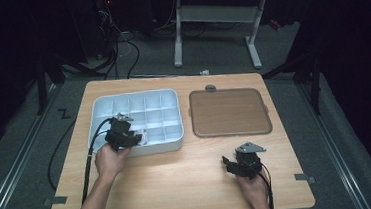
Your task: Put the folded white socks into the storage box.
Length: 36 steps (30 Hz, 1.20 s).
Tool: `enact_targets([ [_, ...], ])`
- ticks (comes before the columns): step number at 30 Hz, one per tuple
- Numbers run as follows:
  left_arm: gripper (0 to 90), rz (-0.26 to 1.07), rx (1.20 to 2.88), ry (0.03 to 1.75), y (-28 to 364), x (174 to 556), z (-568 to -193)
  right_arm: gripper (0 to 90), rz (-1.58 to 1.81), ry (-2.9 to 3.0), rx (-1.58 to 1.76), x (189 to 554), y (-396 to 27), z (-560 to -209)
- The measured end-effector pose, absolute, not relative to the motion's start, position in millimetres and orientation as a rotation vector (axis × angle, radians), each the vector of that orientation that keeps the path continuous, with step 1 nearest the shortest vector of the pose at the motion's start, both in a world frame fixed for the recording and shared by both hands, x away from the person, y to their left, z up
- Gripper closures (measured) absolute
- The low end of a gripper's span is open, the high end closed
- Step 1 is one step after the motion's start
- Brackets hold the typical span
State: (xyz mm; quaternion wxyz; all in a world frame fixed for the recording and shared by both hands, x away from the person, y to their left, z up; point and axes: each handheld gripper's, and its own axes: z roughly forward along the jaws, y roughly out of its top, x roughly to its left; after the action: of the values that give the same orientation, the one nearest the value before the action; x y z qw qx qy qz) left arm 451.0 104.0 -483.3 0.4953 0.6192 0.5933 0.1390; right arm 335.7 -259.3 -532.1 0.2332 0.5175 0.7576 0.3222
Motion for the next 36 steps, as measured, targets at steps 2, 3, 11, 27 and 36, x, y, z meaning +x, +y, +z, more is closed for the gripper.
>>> enact_targets([
  [2, 58.4, 0.328, 1.491, 1.44, 104.5, 450.3, -482.5, 39.3, 0.885, 2.081, 1.421, 335.7, -259.3, -532.1],
  [3, 57.2, 0.322, 1.486, 1.439, 104.8, 449.0, -481.8, 39.3, 0.885, 2.081, 1.421, 335.7, -259.3, -532.1],
  [11, 48.2, 0.305, 1.457, 1.435, 107.9, 447.5, -478.1, 39.3, 0.885, 2.08, 1.422, 335.7, -259.3, -532.1],
  [27, 46.3, 0.31, 1.402, 1.413, 115.8, 441.3, -465.8, 39.3, 0.885, 2.081, 1.422, 335.7, -259.3, -532.1],
  [36, 46.3, 0.312, 1.374, 1.402, 123.8, 436.9, -457.7, 39.3, 0.885, 2.081, 1.421, 335.7, -259.3, -532.1],
])
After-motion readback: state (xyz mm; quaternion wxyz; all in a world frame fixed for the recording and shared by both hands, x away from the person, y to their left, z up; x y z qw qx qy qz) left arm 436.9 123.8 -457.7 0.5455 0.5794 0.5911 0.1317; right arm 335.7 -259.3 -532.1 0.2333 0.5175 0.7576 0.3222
